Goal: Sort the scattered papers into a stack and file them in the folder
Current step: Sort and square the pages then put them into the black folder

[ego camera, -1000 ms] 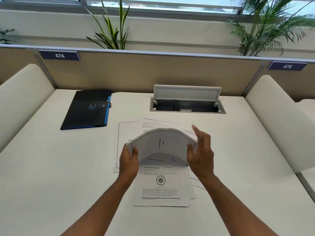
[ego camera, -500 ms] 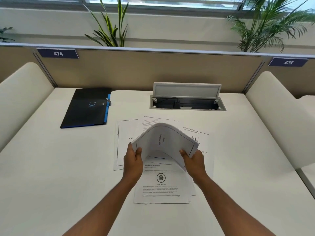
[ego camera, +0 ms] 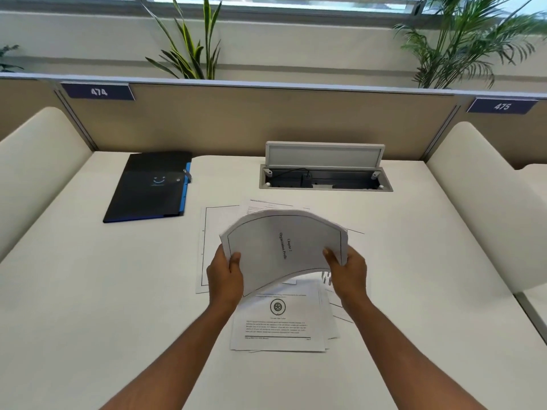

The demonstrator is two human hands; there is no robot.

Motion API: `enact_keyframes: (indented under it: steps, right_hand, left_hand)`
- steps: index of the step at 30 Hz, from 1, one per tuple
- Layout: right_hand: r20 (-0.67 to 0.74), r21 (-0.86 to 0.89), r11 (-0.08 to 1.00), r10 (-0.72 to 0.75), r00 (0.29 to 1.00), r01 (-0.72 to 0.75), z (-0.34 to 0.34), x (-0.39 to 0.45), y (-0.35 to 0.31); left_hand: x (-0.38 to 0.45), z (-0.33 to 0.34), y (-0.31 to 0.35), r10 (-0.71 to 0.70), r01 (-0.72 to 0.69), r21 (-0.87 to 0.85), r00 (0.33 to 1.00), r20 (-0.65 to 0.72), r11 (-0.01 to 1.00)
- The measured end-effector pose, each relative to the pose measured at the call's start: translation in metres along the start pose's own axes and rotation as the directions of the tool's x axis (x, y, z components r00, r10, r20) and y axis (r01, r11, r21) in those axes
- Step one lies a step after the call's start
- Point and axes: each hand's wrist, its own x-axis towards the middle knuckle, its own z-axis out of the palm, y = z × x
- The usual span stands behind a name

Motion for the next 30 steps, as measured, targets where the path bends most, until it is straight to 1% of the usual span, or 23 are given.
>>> enact_keyframes:
  steps: [2,3,4,6,7,8,9,10,11,12,14,15,16,18,21,23,26,28,30]
  right_hand:
    - [-0.081,0.036,0.999,0.009,0.997,-0.006,-0.001,0.005,-0.007]
    - [-0.110,0.072,0.996,0.063,0.992,-0.056,0.000,0.006,-0.008]
    - [-0.133,0.111,0.985,0.144,0.981,-0.130,0.000,0.007,-0.008]
    - [-0.136,0.197,0.931,0.336,0.932,-0.307,0.003,0.007,-0.008]
    - [-0.093,0.271,0.882,0.422,0.902,-0.385,0.003,0.007,-0.008]
    - [-0.010,0.367,0.814,0.488,0.873,-0.451,0.005,0.007,-0.007]
    - [0.117,0.468,0.724,0.517,0.848,-0.506,0.006,0.007,-0.007]
    - [0.249,0.557,0.624,0.505,0.826,-0.549,0.008,0.007,-0.008]
    - [0.333,0.621,0.540,0.475,0.814,-0.569,0.009,0.007,-0.009]
    - [0.372,0.661,0.484,0.453,0.811,-0.573,0.011,0.007,-0.009]
    - [0.388,0.714,0.431,0.413,0.824,-0.552,0.013,0.009,-0.011]
    - [0.375,0.727,0.440,0.389,0.841,-0.527,0.013,0.011,-0.013]
    - [0.352,0.725,0.475,0.368,0.861,-0.499,0.012,0.013,-0.015]
    - [0.288,0.689,0.576,0.339,0.896,-0.440,0.005,0.018,-0.020]
    - [0.195,0.598,0.729,0.271,0.943,-0.333,-0.009,0.026,-0.024]
    - [0.180,0.522,0.812,0.195,0.964,-0.262,-0.017,0.028,-0.028]
    - [0.197,0.402,0.904,0.073,0.978,-0.148,-0.021,0.028,-0.033]
    - [0.217,0.350,0.932,0.018,0.976,-0.095,-0.019,0.025,-0.037]
    - [0.241,0.340,0.938,-0.025,0.970,-0.060,-0.014,0.020,-0.041]
  left_hand:
    - [0.006,0.000,0.004,-0.035,0.035,-0.065,0.999,0.002,0.997]
    - [0.007,-0.001,0.006,-0.056,0.058,-0.109,0.998,0.020,0.992]
    - [0.007,-0.001,0.007,-0.078,0.084,-0.155,0.996,0.039,0.984]
    - [0.006,0.001,0.008,-0.112,0.126,-0.245,0.991,0.069,0.961]
    - [0.004,0.002,0.009,-0.119,0.136,-0.286,0.990,0.075,0.948]
    - [0.003,0.003,0.010,-0.123,0.142,-0.322,0.989,0.080,0.936]
    - [0.001,0.003,0.011,-0.124,0.148,-0.352,0.988,0.089,0.924]
    - [-0.001,0.004,0.011,-0.124,0.155,-0.377,0.987,0.104,0.913]
    - [-0.004,0.004,0.010,-0.123,0.162,-0.397,0.985,0.121,0.904]
    - [-0.006,0.004,0.009,-0.121,0.168,-0.416,0.983,0.138,0.894]
    - [-0.008,0.003,0.007,-0.119,0.189,-0.460,0.977,0.176,0.868]
    - [-0.008,0.001,0.006,-0.123,0.209,-0.481,0.971,0.205,0.851]
    - [-0.008,-0.001,0.004,-0.129,0.234,-0.494,0.962,0.239,0.838]
    - [-0.007,-0.007,0.000,-0.152,0.272,-0.490,0.950,0.271,0.828]
    - [0.003,-0.020,-0.003,-0.189,0.270,-0.441,0.957,0.218,0.856]
    - [0.011,-0.025,0.000,-0.163,0.224,-0.356,0.967,0.193,0.907]
    - [0.020,-0.023,0.013,-0.049,0.094,-0.167,0.966,0.253,0.981]
    - [0.026,-0.017,0.026,0.031,0.012,-0.126,0.942,0.333,0.992]
    - [0.030,-0.013,0.041,0.045,0.022,-0.158,0.912,0.408,0.987]
